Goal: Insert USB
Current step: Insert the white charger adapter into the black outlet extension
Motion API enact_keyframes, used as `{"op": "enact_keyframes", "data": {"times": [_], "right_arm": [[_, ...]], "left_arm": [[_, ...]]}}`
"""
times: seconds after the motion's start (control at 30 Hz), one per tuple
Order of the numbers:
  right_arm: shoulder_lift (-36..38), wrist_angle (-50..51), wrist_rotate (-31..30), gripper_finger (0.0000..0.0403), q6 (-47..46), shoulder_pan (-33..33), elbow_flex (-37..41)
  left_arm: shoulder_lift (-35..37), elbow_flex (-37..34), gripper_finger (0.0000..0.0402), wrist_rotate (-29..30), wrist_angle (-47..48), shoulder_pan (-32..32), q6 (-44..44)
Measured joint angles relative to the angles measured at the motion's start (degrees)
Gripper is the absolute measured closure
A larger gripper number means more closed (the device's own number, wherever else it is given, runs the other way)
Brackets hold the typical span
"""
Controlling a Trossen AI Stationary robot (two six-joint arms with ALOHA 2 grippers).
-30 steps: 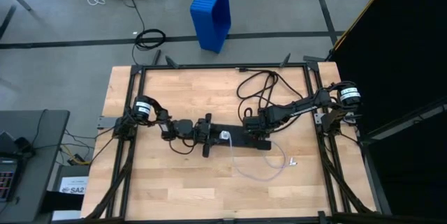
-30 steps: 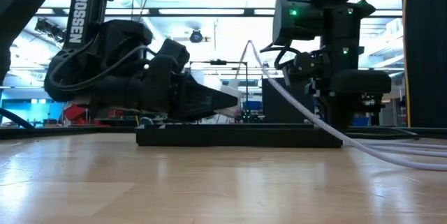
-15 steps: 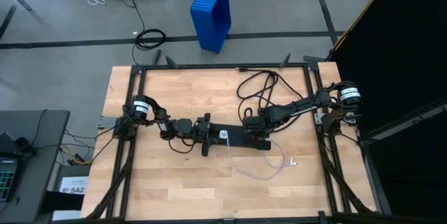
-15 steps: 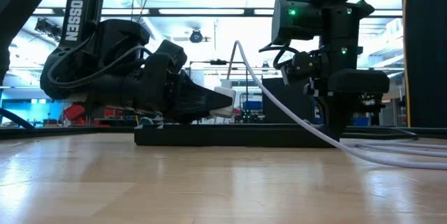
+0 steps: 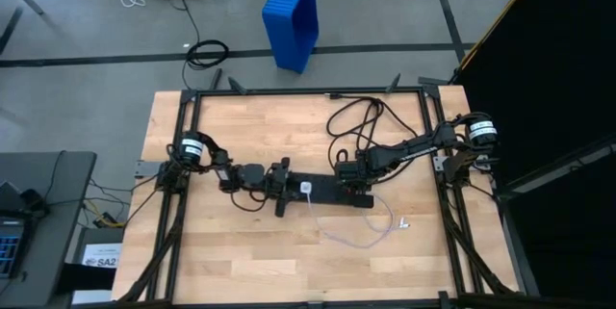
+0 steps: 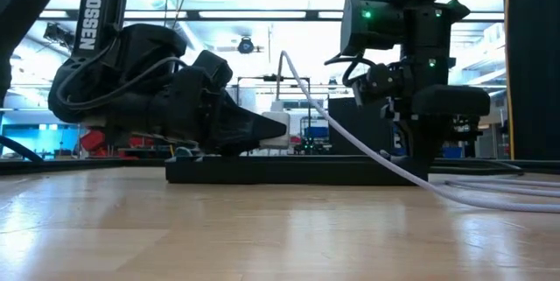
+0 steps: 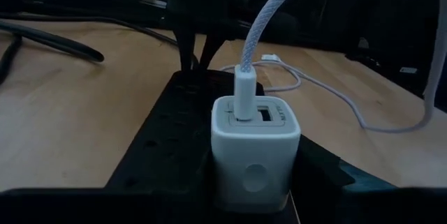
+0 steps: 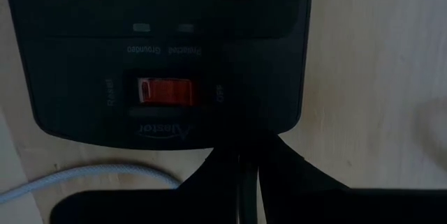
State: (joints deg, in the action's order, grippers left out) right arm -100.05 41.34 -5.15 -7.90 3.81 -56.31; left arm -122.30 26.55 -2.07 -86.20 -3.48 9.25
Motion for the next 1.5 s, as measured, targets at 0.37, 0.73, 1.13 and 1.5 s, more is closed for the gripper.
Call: {"op": "enact_keyframes", "data": {"times": [0.37, 0.73, 1.13, 1.5], "right_arm": [[0.0, -0.54, 0.38, 0.0401, -1.79, -0.08, 0.07], [0.02, -1.11, 2.12, 0.04, -6.01, -0.59, 0.11], [0.0, -1.25, 1.99, 0.04, -5.97, -0.61, 0.11], [0.0, -1.45, 1.95, 0.04, -5.6, -0.61, 0.07]], "left_arm": [[0.07, -0.23, 0.0272, -0.32, 0.65, -0.72, -0.24], [0.02, -0.27, 0.0268, 2.14, 1.86, -2.54, -5.7], [-0.26, -0.86, 0.0209, 1.51, -3.91, -2.69, -4.59], [1.89, -0.82, 0.0181, 0.31, -2.88, -2.76, -1.62]]}}
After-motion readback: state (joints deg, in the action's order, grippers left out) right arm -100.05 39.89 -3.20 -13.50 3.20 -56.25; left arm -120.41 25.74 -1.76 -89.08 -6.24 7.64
